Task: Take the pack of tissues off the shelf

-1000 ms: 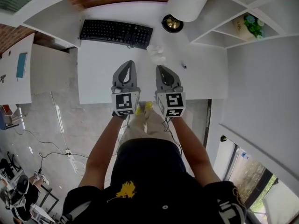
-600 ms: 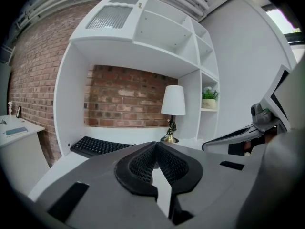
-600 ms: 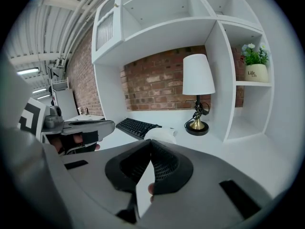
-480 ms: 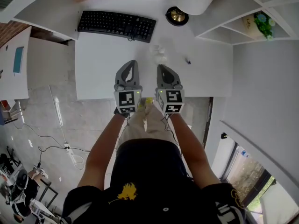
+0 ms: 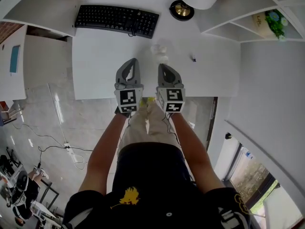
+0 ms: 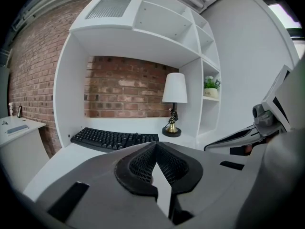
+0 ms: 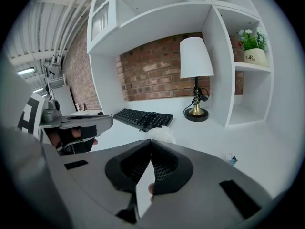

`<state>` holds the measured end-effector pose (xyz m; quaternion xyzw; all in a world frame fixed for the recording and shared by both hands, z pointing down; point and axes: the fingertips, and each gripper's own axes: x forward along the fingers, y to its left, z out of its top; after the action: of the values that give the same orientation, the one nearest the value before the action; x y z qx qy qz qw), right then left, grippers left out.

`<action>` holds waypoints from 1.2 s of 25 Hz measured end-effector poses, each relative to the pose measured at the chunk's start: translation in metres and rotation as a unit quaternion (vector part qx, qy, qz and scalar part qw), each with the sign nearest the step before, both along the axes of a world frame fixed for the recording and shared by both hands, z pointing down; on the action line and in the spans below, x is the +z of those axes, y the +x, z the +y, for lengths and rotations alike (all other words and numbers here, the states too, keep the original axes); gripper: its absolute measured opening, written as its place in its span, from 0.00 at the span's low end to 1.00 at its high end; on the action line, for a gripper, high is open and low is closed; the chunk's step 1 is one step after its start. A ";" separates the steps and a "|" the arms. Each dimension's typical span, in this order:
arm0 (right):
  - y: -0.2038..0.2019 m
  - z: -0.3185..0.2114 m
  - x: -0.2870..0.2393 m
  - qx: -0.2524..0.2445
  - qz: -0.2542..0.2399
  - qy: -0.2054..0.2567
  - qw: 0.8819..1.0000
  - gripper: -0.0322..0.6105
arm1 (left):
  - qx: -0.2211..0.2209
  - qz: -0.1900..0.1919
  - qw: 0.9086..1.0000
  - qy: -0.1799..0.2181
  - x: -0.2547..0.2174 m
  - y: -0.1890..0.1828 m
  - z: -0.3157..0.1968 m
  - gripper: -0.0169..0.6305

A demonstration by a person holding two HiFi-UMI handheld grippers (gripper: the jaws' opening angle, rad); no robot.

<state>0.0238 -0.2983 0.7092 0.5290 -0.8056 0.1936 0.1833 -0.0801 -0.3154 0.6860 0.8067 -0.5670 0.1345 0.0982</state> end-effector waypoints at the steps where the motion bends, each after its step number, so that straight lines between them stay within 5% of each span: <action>1: 0.000 0.000 0.003 0.001 -0.001 -0.003 1.000 0.06 | -0.002 0.001 1.000 -0.003 0.003 0.000 0.001 0.05; 30: 0.011 0.017 0.064 0.006 0.005 -0.072 0.997 0.06 | 0.005 0.008 0.998 -0.058 0.049 0.021 0.037 0.05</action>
<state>0.0350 -0.2817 0.7731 0.5201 -0.7856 0.2491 0.2241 -0.0589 -0.2786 0.7346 0.8034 -0.5537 0.1613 0.1481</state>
